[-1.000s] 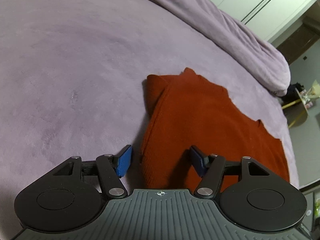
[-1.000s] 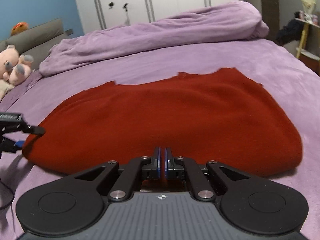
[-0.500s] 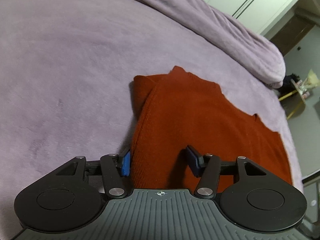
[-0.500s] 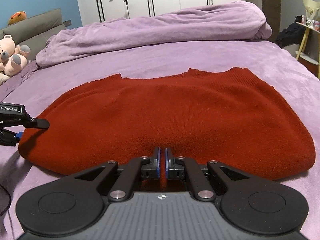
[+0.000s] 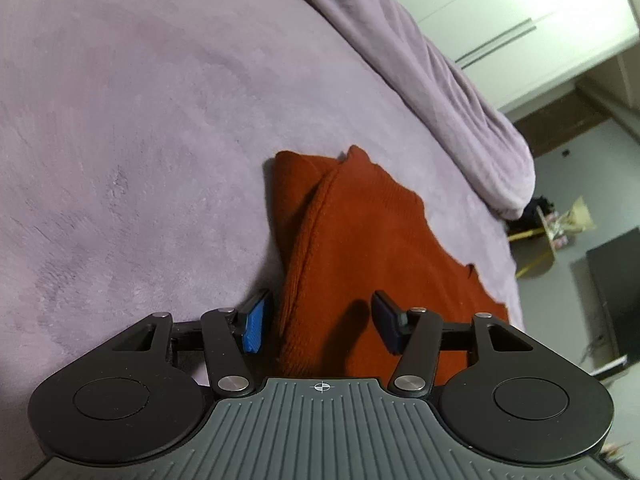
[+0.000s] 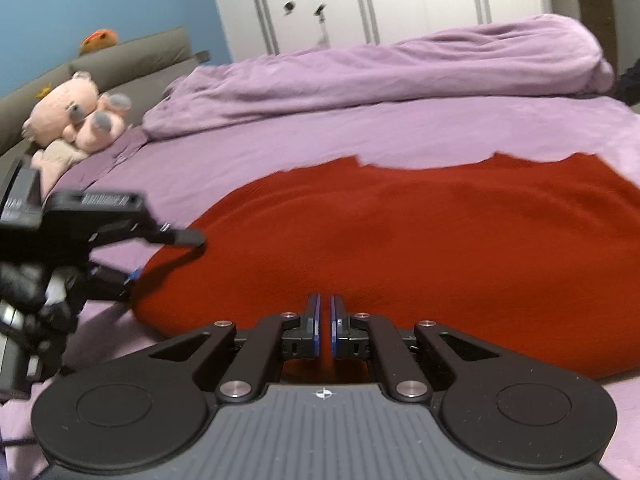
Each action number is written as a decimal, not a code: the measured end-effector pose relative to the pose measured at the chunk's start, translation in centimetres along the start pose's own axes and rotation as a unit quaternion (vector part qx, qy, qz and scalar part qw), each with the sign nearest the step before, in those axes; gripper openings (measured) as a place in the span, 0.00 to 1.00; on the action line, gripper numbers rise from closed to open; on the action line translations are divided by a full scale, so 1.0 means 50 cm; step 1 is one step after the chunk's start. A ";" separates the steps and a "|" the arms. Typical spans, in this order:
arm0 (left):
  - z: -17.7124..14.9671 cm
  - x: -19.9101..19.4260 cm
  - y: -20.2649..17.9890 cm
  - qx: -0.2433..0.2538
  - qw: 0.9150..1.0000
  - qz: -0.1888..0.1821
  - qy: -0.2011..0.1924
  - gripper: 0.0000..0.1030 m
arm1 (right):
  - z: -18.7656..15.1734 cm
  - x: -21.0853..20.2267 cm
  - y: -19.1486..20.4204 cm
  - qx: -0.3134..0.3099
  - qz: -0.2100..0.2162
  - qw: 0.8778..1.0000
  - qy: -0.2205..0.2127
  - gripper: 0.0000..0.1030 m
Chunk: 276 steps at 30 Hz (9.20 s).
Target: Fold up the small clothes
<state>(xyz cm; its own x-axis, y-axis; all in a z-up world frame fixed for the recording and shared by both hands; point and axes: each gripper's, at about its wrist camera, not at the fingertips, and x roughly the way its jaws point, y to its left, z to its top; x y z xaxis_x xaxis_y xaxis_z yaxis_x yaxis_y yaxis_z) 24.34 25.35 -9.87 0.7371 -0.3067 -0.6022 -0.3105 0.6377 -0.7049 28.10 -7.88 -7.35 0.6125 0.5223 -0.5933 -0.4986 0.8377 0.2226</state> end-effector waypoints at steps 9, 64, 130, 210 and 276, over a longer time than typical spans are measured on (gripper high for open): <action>0.005 0.021 0.006 -0.023 1.000 -0.018 -0.005 0.16 | -0.009 -0.008 0.037 -0.040 -0.016 0.999 -0.015 0.04; -0.145 0.032 -0.245 0.187 0.978 0.094 0.009 0.44 | 0.067 -0.066 -0.105 0.059 0.021 0.998 -0.026 0.16; -0.286 0.072 -0.364 0.317 0.946 0.058 0.040 0.64 | 0.162 -0.040 -0.225 -0.113 -0.172 0.976 -0.069 0.11; -0.132 0.178 -0.336 0.039 0.989 -0.091 0.107 0.50 | -0.028 0.009 -0.530 0.452 0.261 0.850 0.071 0.30; -0.366 -0.041 -0.271 0.204 0.952 0.225 0.027 0.76 | -0.131 -0.220 -0.254 0.359 0.037 0.932 0.032 0.42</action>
<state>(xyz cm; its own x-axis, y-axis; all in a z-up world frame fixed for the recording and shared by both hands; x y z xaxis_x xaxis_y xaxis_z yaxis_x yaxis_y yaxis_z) 16.06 4.41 -5.94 0.5482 0.0340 -0.8357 -0.3212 0.9311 -0.1728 23.67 -25.32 -8.71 0.5430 0.5915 -0.5961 0.0145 0.7031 0.7109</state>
